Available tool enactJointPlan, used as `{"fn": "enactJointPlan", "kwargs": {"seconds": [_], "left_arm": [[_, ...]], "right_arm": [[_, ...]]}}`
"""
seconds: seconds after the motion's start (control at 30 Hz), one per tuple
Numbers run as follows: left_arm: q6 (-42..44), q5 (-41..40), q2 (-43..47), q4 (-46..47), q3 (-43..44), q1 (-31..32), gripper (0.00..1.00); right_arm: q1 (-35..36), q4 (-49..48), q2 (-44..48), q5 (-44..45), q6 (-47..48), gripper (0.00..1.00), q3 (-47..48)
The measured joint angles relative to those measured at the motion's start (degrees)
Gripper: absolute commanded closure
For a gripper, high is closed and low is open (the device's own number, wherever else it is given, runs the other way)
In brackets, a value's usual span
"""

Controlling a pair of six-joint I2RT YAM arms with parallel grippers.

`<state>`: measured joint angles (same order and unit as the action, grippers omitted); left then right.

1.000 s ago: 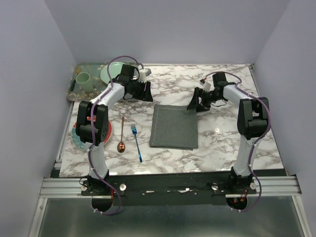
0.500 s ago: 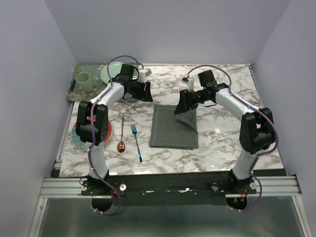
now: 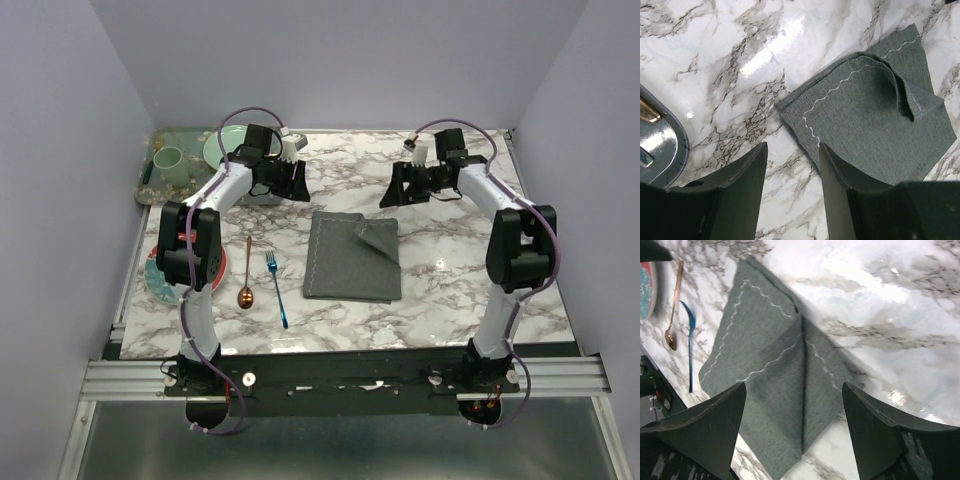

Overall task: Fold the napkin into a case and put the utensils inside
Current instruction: Pick up the lower triangle-folded napkin from the center of the board.

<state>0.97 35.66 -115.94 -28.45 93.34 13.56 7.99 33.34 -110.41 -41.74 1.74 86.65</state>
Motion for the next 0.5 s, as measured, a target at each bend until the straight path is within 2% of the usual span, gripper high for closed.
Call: {"fn": "enactJointPlan", "kwargs": {"seconds": [0.07,0.23,0.3,0.37,0.47,0.5], "left_arm": [[0.1,0.0,0.0,-0.2,0.0,0.0,0.46],[0.1,0.0,-0.6,-0.6,1.0,0.0,0.51],[0.1,0.0,-1.0,-0.7,1.5,0.0,0.57],[0.4,0.0,-1.4,-0.7,1.9,0.1,0.62],[1.3,0.0,-1.9,-1.5,2.0,0.6,0.67],[1.5,0.0,-2.1,-1.8,2.0,0.8,0.67]], "right_arm": [[-0.9,2.3,-3.6,0.1,-0.3,0.16,3.0],[-2.6,6.2,-11.0,0.0,-1.8,0.32,7.8],[-2.9,7.4,-12.8,-0.6,-3.0,0.42,8.0],[-3.3,8.6,-14.4,-1.3,-4.6,0.46,8.0],[-3.3,9.3,-15.7,-2.0,-6.8,0.59,8.0],[-3.3,9.4,-16.0,-2.0,-7.6,0.68,8.0]]}}
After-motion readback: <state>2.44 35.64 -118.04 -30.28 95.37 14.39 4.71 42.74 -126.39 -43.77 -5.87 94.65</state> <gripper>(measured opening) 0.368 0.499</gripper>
